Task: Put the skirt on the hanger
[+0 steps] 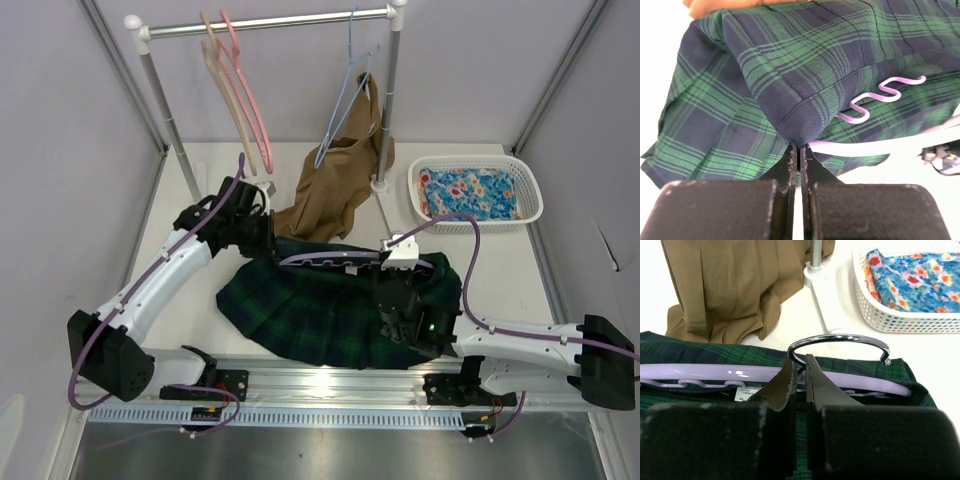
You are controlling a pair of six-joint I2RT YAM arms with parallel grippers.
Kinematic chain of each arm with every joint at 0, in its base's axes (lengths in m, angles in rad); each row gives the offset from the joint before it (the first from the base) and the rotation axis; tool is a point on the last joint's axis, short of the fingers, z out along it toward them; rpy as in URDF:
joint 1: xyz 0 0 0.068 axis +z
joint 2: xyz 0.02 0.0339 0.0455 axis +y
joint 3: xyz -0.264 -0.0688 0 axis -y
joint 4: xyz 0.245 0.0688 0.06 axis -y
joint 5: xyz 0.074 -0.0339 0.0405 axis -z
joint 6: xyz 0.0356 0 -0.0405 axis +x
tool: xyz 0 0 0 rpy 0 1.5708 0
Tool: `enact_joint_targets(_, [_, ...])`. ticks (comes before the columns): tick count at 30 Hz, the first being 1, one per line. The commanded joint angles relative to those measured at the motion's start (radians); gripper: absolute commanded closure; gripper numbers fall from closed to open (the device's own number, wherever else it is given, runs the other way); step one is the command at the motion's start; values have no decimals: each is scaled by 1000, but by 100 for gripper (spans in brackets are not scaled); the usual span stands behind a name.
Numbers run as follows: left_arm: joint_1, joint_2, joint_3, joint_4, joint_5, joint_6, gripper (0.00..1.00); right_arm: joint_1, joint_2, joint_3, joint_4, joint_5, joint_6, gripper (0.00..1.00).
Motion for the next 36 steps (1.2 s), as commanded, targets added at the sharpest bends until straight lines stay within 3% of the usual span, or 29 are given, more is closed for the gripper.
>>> enact_joint_targets(1, [27,21,86,-3,157,-60,100,23,17,-47,-49,120,-147,100])
enact_joint_targets(5, [40,12,63,68,236,-136,100,32,26,-54,-95,145,-90,100])
enact_joint_targets(10, [103,2,79,72,220,-158,100,37,-36,-105,-106,163,-73,100])
enact_joint_targets(15, [134,-19,-1,121,233,-173,100,46,-174,-149,-46,114,-94,100])
enact_joint_targets(24, [136,-18,-76,164,245,-195,100,49,-257,-174,36,71,-147,100])
enact_joint_targets(36, [134,-47,-259,239,239,-190,100,-86,-353,-110,-61,-117,-92,100])
